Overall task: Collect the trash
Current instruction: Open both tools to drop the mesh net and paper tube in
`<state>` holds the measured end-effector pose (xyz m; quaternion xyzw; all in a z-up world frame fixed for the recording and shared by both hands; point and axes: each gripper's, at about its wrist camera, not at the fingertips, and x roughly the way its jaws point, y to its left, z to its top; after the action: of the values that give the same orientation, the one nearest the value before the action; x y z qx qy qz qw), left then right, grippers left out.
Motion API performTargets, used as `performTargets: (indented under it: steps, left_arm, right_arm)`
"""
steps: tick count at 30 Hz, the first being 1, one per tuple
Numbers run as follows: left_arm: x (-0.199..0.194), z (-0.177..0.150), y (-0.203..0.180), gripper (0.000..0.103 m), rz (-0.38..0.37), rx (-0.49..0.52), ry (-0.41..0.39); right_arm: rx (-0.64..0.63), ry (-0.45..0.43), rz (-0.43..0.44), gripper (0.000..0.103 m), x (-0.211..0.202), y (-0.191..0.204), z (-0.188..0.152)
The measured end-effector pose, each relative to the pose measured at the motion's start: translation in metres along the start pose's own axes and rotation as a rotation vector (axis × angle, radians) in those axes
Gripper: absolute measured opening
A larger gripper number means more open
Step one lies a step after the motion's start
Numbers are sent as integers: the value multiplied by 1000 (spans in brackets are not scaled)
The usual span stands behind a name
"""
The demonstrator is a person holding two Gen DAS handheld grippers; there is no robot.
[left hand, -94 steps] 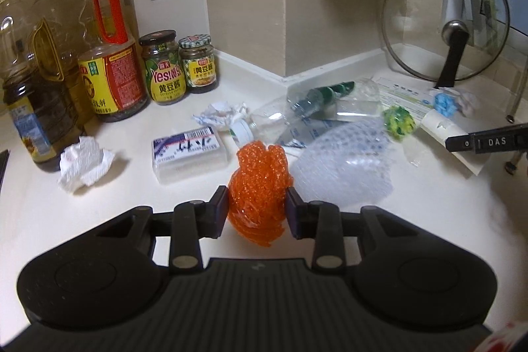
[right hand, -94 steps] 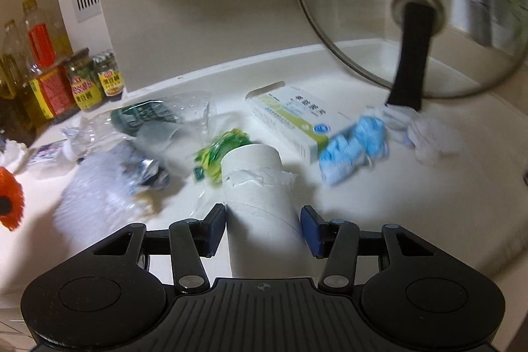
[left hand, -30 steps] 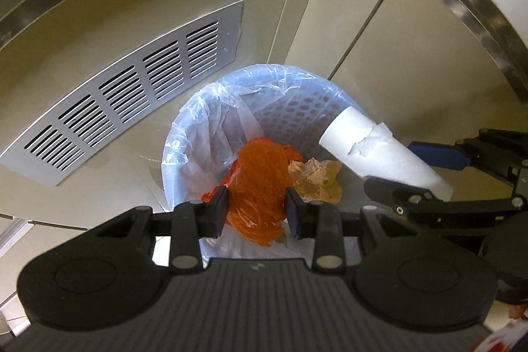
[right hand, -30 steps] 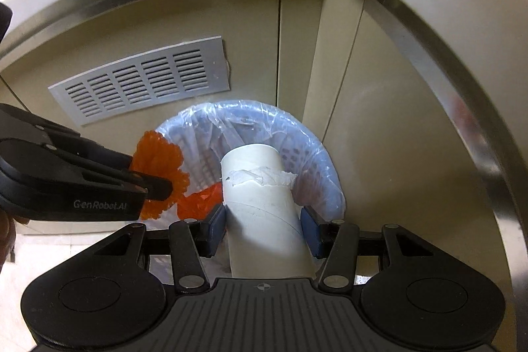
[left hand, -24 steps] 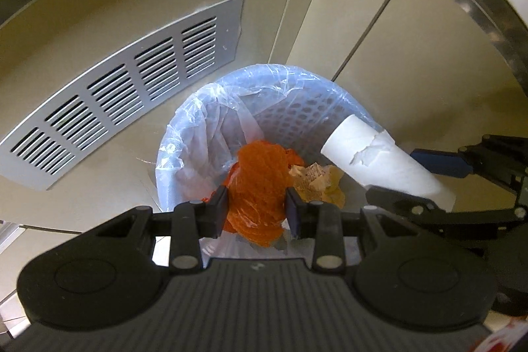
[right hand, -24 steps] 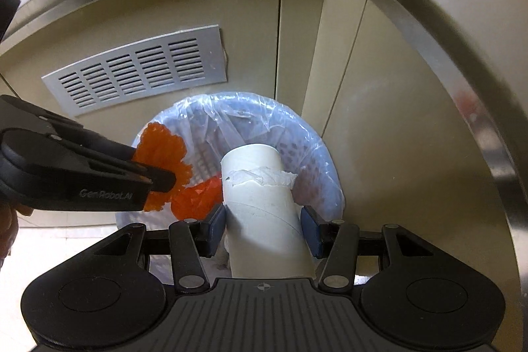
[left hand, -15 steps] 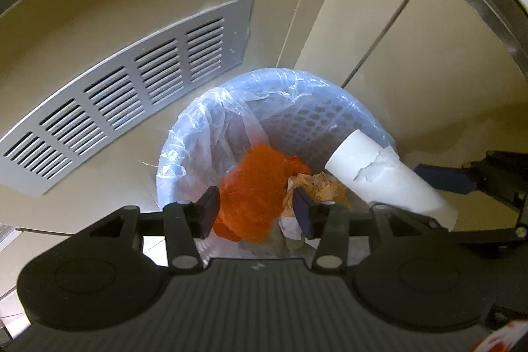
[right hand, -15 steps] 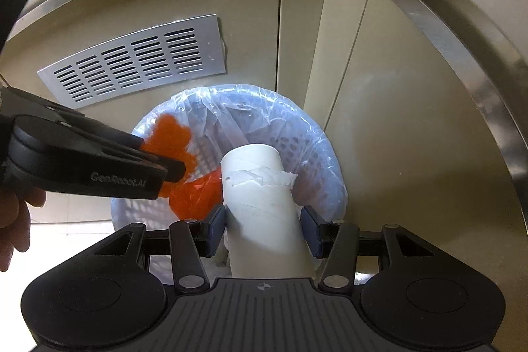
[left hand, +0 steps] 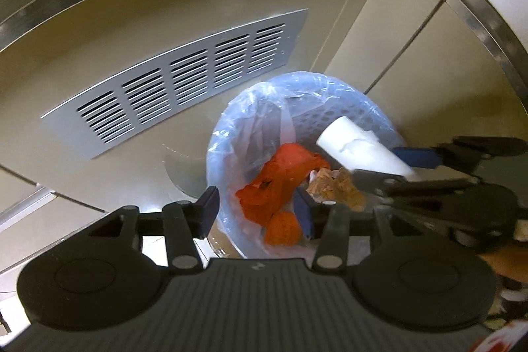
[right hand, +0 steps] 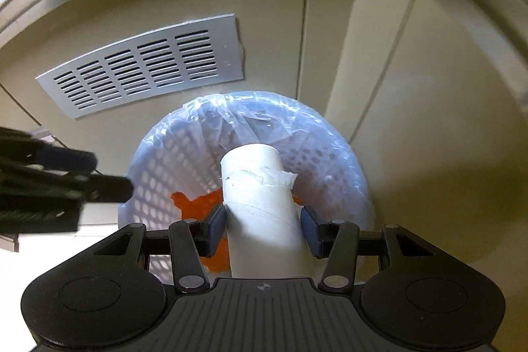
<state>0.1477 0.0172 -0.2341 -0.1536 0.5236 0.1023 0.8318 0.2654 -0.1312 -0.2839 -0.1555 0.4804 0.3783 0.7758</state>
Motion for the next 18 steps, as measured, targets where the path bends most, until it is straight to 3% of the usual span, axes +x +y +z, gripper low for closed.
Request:
performTargets:
  steps: [7, 8, 9, 10, 18]
  left_arm:
    - [0, -5, 15, 45, 15, -33, -3]
    - [0, -6, 16, 45, 17, -36, 1]
    - [0, -7, 17, 45, 19, -38, 3]
    - [0, -8, 18, 45, 20, -38, 5]
    - [-13, -12, 16, 45, 20, -10, -4]
  right_arm:
    - [-7, 70, 48, 51, 52, 9, 3]
    - [4, 73, 53, 52, 58, 8, 2]
    - [13, 77, 51, 62, 61, 7, 2]
    - [21, 72, 44, 73, 61, 6, 1]
    - [55, 60, 50, 74, 28, -2, -3]
